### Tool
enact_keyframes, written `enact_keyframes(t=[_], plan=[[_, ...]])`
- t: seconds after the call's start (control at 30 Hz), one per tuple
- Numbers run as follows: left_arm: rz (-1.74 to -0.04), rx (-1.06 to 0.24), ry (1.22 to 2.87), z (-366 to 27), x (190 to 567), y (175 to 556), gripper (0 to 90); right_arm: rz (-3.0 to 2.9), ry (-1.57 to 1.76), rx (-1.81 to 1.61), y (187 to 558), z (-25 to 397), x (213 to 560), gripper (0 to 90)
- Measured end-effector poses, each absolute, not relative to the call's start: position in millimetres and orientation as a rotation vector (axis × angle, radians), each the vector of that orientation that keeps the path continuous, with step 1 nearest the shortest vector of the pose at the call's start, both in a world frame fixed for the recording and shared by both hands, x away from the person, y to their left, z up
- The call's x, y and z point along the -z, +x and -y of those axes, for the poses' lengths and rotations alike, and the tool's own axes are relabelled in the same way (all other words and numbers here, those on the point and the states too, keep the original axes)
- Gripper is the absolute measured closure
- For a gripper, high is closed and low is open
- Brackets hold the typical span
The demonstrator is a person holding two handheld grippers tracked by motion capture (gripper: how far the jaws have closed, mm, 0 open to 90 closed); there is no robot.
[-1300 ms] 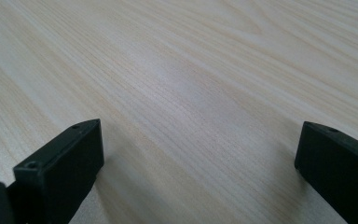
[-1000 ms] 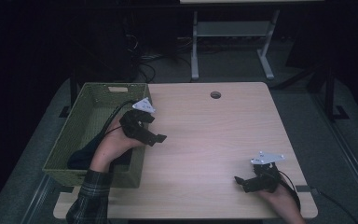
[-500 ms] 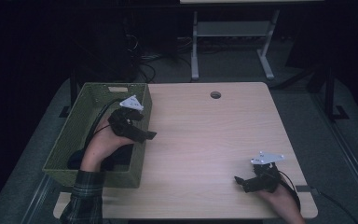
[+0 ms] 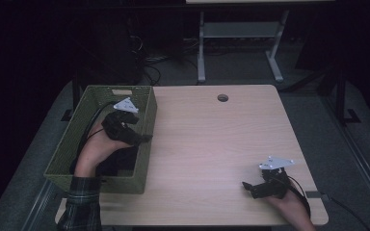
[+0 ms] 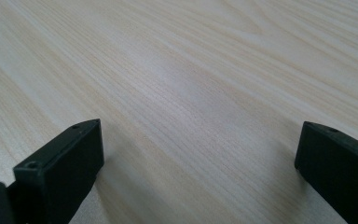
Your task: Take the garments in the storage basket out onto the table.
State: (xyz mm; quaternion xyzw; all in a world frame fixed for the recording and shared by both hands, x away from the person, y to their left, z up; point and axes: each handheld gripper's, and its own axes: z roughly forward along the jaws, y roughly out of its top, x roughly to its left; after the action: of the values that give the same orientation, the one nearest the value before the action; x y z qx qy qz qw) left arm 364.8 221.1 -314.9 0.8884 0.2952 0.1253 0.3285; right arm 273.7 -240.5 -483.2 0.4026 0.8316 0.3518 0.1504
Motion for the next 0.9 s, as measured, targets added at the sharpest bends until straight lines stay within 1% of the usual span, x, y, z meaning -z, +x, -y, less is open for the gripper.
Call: enact_keyframes(t=[0.47,0.87,0.9], plan=[[-0.834,-0.342,2.325,-243,317,362,14.3,-2.388,1.16,-1.012,274,240,483,0.8],[-0.916,-0.364,2.313,-269,324,362,14.3,-2.388,1.16,-1.012,274,240,483,0.8],[-0.942,-0.369,2.316,-274,326,362,14.3,-2.388,1.159,-1.012,274,240,483,0.8]])
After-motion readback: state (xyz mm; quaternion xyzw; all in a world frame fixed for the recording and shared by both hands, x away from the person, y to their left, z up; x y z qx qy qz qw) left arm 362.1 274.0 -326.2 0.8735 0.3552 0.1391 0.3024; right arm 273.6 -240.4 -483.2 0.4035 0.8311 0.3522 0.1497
